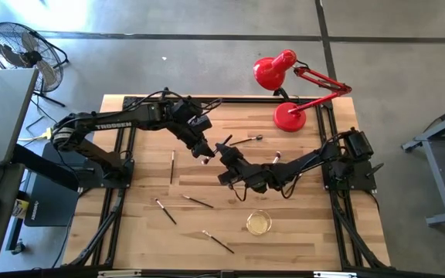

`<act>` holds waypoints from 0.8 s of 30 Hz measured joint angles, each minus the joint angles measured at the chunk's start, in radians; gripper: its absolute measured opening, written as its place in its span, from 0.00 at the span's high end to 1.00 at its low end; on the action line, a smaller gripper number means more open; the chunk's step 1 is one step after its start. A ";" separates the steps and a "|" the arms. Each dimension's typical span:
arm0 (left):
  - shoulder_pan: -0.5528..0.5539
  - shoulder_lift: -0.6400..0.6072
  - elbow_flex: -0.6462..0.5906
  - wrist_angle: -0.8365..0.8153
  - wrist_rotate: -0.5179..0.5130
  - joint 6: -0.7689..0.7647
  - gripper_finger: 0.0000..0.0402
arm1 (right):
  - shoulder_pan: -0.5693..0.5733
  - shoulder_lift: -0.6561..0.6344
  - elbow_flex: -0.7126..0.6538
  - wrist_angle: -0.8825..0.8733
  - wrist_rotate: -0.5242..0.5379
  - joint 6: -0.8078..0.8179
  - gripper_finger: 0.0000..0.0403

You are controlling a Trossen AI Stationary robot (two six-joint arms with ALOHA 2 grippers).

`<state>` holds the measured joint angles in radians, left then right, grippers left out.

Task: Pick & Place Makeup Brushes
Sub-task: Put the left powder brush into the gold makeup holder

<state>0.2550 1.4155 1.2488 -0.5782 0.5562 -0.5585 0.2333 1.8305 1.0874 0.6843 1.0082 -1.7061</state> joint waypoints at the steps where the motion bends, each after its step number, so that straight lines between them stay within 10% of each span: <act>1: 0.000 0.001 0.000 -0.003 -0.001 0.000 0.89 | 0.000 0.000 0.000 -0.002 0.000 0.000 0.78; 24: -0.001 0.027 0.002 0.011 -0.124 0.062 0.76 | -0.005 0.002 -0.005 -0.063 0.051 0.082 0.90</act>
<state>0.2543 1.4429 1.2503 -0.5671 0.4318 -0.4963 0.2279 1.8328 1.0824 0.6211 1.0592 -1.6244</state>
